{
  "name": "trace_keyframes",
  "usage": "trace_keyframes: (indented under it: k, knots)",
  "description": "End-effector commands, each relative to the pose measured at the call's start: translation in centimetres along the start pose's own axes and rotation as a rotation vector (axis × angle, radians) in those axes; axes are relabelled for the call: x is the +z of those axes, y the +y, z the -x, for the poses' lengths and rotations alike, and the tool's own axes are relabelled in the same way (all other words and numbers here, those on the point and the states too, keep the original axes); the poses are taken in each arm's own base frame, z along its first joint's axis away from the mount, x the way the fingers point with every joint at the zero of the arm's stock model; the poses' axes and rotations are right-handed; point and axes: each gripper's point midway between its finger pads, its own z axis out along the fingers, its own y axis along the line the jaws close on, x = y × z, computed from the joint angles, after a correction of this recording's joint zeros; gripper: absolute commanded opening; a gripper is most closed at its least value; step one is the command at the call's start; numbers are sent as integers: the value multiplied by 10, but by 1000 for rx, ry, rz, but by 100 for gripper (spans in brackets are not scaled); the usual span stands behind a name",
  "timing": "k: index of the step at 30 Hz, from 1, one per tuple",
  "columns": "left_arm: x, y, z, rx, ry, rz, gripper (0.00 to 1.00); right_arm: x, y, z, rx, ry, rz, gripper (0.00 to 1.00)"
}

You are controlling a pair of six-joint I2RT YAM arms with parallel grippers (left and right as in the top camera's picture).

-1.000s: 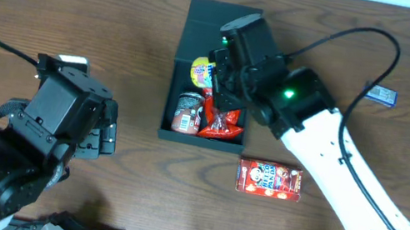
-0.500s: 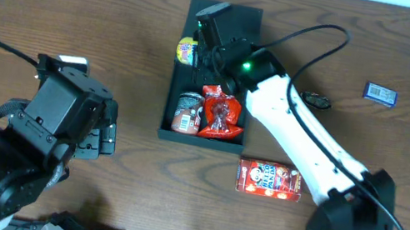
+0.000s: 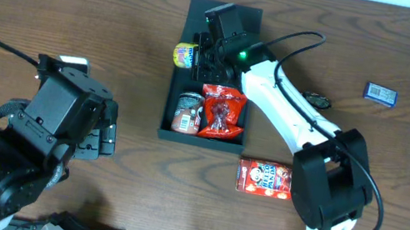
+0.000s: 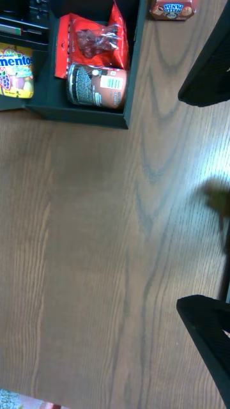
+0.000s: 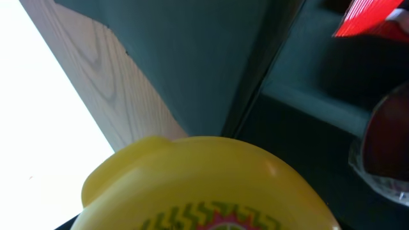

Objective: Pack container
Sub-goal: 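Carry the bottle with the right gripper into the box's back corner, then lower the bottle into the box and open the right gripper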

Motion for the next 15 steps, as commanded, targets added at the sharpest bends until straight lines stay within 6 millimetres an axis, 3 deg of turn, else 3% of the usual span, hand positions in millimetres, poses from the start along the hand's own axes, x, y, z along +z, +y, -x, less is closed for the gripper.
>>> trace_keyframes:
  k: [1,7,15]
  knots:
    - [1,4,-1,13,1,20,95,-1,-2,-6,7,-1,-13,2]
    - [1,4,-1,13,1,21,95,-2,-26,-1,20,-33,-103,2]
    - [1,4,-1,13,2,21,95,-1,-31,-7,8,-27,-112,2]
